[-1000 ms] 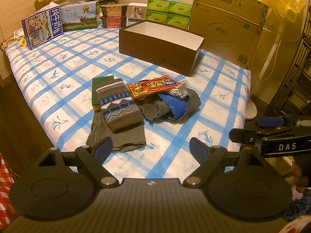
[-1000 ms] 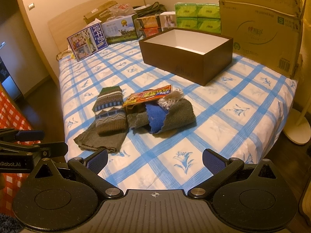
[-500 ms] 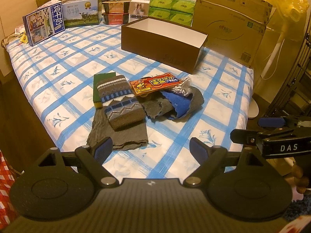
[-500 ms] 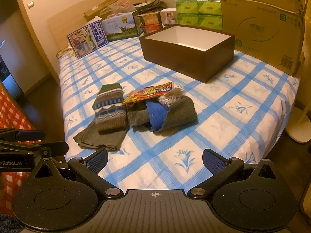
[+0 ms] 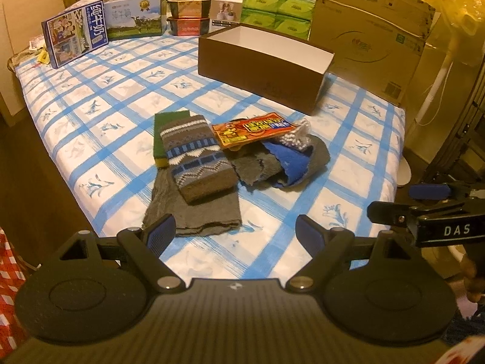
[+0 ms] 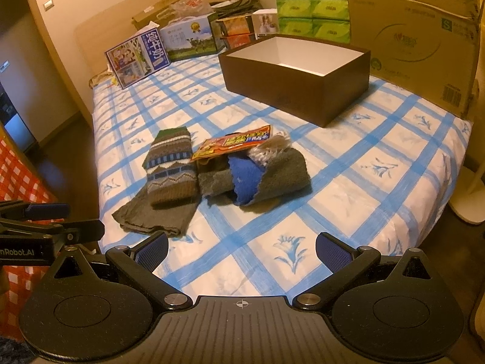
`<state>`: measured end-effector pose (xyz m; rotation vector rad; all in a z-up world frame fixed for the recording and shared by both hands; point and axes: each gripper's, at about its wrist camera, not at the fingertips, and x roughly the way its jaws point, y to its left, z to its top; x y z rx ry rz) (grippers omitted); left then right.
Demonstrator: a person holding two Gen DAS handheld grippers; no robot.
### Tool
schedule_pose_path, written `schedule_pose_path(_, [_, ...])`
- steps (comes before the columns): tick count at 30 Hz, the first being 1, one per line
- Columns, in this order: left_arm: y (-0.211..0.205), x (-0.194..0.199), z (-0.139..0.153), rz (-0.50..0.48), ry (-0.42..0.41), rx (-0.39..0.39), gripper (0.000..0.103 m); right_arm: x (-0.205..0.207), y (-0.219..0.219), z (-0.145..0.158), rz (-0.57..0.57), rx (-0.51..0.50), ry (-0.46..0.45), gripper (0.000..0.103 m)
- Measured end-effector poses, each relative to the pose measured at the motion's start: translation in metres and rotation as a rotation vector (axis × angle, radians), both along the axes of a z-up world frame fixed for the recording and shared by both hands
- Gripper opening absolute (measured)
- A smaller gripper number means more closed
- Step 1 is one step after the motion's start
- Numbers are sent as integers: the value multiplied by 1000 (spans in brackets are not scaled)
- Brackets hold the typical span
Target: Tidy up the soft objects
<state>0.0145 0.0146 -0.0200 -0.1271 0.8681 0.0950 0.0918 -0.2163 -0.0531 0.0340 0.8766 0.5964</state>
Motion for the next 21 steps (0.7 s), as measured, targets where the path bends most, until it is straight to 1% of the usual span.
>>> schedule_pose_path(8, [15, 20, -15, 43, 1, 17, 84, 16, 7, -8, 12, -8, -29, 103])
schedule_pose_path(15, [27, 44, -26, 59, 5, 4, 80, 31, 26, -14, 69, -26, -114, 103])
schedule_pose_path(21, [35, 66, -38, 70, 10, 4, 79, 52, 43, -23, 98, -57, -183, 103])
